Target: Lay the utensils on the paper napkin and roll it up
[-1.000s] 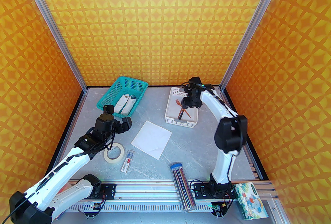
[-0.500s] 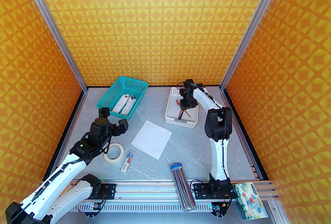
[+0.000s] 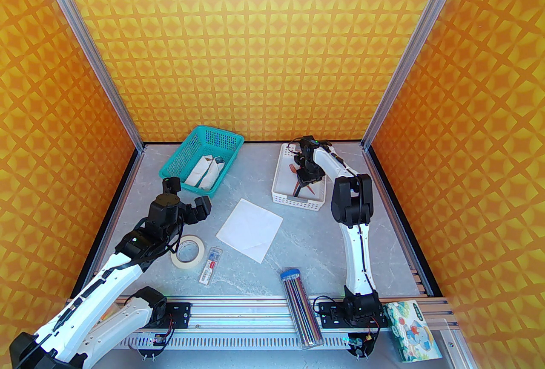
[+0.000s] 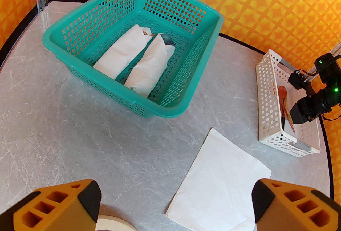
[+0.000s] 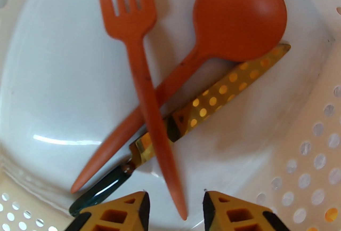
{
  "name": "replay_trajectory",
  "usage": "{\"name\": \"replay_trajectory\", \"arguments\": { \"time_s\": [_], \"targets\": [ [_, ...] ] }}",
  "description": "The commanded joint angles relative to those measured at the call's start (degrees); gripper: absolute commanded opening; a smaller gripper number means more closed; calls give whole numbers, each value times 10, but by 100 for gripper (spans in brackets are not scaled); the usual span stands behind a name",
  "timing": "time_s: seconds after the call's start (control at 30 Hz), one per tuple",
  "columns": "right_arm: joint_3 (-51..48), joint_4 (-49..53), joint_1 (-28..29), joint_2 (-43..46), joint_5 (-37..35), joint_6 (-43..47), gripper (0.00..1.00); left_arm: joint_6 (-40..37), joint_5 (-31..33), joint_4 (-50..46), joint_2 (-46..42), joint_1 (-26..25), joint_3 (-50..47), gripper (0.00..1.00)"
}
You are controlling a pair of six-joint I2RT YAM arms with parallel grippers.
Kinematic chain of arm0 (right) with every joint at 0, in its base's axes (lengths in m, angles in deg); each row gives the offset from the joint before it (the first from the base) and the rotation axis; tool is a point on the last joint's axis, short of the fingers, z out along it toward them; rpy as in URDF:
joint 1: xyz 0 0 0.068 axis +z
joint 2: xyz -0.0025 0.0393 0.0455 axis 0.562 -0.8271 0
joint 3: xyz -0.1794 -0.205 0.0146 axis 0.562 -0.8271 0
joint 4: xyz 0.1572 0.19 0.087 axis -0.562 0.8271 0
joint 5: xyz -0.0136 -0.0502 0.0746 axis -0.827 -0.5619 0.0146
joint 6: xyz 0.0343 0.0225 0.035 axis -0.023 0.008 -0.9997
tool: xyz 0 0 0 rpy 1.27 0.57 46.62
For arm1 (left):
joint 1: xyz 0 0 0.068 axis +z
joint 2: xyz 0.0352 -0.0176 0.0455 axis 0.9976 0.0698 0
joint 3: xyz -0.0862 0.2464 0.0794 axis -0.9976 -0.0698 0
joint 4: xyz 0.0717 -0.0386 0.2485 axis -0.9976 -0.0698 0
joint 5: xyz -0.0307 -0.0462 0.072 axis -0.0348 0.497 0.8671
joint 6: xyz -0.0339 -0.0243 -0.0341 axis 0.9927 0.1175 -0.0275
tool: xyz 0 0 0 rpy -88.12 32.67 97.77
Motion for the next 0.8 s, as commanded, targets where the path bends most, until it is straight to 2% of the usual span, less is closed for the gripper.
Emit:
{"name": "replay_trajectory", "arguments": {
  "time_s": [0.0, 0.4, 0.77],
  "targets": [
    [21, 12, 2, -21, -10, 15, 38, 4, 10, -14, 6, 3, -1, 99],
    [49, 27, 2, -57, 9, 27, 37, 2, 10, -18, 20, 4, 8, 99],
    [50, 32, 2, -64, 40, 32, 24, 2, 10, -20, 32, 4, 14, 99]
  ]
}}
